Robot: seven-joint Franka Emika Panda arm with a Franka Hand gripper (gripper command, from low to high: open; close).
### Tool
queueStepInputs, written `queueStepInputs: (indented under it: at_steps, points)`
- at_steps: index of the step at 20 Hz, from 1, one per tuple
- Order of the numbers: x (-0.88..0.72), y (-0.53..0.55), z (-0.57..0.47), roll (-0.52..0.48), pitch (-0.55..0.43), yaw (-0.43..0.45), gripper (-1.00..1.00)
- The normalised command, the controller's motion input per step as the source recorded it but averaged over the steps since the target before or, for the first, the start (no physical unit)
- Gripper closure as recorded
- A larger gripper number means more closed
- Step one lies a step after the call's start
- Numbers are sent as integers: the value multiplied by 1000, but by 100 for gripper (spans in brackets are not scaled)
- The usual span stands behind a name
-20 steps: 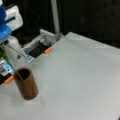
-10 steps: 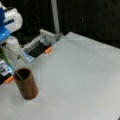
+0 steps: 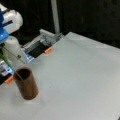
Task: Flower insertion into a vase
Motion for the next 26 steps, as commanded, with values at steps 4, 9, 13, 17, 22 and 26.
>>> queueStepInputs:
  at_steps: [4,9,13,17,22,26]
  points:
    - [-240,-55,16,-110,279,161,100]
    - [37,-131,90,-100,492,174,100]
    - [296,-193,79,-77,537,137,100]
    - [377,-222,116,2,518,89,100]
    - [366,-212,168,51,515,34,100]
    - [351,-162,167,118,529,-23,100]
